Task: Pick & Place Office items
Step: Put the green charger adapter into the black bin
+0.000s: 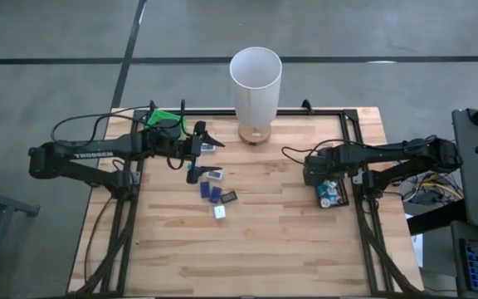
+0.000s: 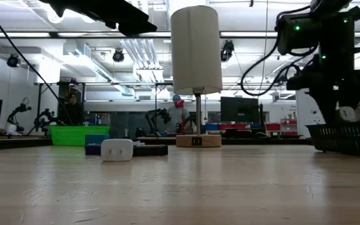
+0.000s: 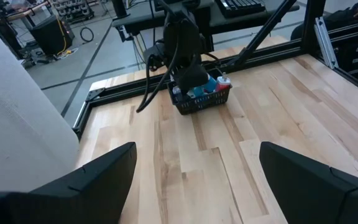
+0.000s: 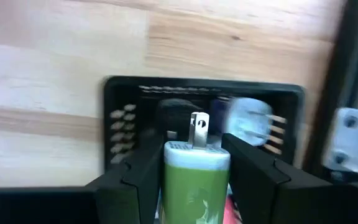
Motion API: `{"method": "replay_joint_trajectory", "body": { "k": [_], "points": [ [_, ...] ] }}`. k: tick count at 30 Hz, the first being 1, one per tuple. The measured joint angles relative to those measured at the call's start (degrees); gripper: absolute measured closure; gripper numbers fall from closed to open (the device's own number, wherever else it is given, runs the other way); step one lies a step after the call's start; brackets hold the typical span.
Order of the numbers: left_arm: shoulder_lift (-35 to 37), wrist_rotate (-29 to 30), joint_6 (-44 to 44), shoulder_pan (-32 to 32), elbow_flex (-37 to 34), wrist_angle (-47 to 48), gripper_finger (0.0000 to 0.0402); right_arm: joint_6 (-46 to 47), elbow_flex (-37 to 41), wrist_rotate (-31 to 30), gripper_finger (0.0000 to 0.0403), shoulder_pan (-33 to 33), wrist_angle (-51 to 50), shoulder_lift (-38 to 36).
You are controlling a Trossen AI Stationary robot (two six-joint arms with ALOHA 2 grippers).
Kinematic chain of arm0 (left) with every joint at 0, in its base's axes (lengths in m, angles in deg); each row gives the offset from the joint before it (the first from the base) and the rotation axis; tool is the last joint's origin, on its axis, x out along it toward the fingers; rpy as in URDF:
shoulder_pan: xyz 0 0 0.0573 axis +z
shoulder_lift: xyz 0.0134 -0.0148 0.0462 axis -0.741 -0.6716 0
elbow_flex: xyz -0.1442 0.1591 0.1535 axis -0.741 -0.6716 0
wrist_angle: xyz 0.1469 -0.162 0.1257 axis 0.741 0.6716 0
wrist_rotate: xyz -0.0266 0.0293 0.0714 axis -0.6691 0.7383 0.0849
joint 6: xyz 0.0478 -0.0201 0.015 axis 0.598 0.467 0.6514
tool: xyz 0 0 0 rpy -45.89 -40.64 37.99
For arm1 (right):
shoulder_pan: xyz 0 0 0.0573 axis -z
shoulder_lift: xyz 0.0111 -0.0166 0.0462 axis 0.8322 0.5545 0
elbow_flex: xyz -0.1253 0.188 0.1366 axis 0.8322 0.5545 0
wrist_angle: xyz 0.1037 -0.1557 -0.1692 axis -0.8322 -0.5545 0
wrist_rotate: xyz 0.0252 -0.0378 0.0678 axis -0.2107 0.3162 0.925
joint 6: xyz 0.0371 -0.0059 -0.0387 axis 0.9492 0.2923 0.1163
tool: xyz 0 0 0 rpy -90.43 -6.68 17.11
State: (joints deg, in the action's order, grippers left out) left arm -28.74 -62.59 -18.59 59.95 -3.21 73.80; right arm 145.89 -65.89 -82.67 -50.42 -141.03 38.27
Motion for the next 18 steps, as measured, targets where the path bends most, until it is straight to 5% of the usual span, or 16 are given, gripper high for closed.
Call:
{"method": "replay_joint_trajectory", "body": {
  "k": [18],
  "points": [
    [0.0, 0.0, 0.0, 0.0, 0.0, 0.0, 0.0055, -2.3, -1.3, -0.2, 0.0200, 0.0, 1.3, 0.0]
  ]
}}
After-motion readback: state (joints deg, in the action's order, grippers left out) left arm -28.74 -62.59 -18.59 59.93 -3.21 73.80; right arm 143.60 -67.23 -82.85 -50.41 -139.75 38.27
